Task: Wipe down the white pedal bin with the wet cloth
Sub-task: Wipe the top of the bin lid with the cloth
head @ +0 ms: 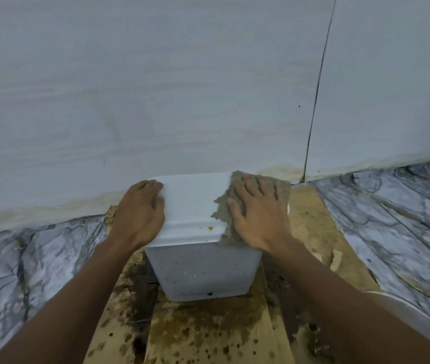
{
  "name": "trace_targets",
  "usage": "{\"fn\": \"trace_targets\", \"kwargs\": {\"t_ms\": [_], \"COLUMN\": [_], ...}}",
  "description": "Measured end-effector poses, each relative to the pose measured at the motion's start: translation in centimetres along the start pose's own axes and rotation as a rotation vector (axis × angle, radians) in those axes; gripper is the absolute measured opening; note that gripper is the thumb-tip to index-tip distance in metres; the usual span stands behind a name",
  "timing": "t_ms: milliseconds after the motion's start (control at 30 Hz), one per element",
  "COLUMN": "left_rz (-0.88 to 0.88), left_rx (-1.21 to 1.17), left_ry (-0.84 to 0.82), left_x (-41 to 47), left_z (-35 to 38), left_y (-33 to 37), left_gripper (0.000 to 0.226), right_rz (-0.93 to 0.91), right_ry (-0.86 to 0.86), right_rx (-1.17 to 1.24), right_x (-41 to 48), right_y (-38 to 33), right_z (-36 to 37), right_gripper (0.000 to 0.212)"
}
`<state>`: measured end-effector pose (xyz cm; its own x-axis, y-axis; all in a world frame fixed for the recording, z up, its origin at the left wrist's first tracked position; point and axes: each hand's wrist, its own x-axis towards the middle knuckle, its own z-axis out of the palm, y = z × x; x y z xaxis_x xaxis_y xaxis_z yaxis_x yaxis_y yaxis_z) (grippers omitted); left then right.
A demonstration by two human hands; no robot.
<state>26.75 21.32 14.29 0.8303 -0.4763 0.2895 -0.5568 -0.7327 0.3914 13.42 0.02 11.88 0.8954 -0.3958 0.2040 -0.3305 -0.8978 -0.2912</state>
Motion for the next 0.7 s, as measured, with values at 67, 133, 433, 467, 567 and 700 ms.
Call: {"fn": "trace_targets", "kwargs": {"t_ms": [67, 133, 433, 467, 567, 700], "left_rz": [0.003, -0.002, 0.038, 0.036, 0.024, 0.029], "left_rx": [-0.017, -0.045, -0.143, -0.152, -0.172, -0.171], "left_ry": [-0.001, 0.008, 0.008, 0.015, 0.031, 0.045], "left_x": [-0.2, -0.3, -0.5, -0.6, -0.7, -1.1], "left_z": [-0.1, -0.1, 0.6, 0.6, 0.6, 0.4], "left_y": [0.0, 0.0, 0.6, 0.7, 0.2, -0.9], "left_gripper": [0.042, 0.044, 0.050, 0.050, 0.049, 0.047], "right_rz": [-0.103, -0.199, -0.210, -0.174, -0.096, -0.209], "right_ry": [-0.019, -0.045, -0.031, -0.023, 0.023, 0.022], "right_rx": [-0.015, -0.028, 0.010, 0.021, -0.018, -0.049], "right_x": [-0.8, -1.4, -0.6, -0.6, -1.1, -2.3], "right_y": [-1.6, -2.7, 0.9, 0.8, -1.6, -6.0], "right_z": [0.3, 0.6, -0.1, -0.1, 0.3, 1.9], "right_gripper": [0.067, 0.071, 0.074, 0.076, 0.077, 0.075]}}
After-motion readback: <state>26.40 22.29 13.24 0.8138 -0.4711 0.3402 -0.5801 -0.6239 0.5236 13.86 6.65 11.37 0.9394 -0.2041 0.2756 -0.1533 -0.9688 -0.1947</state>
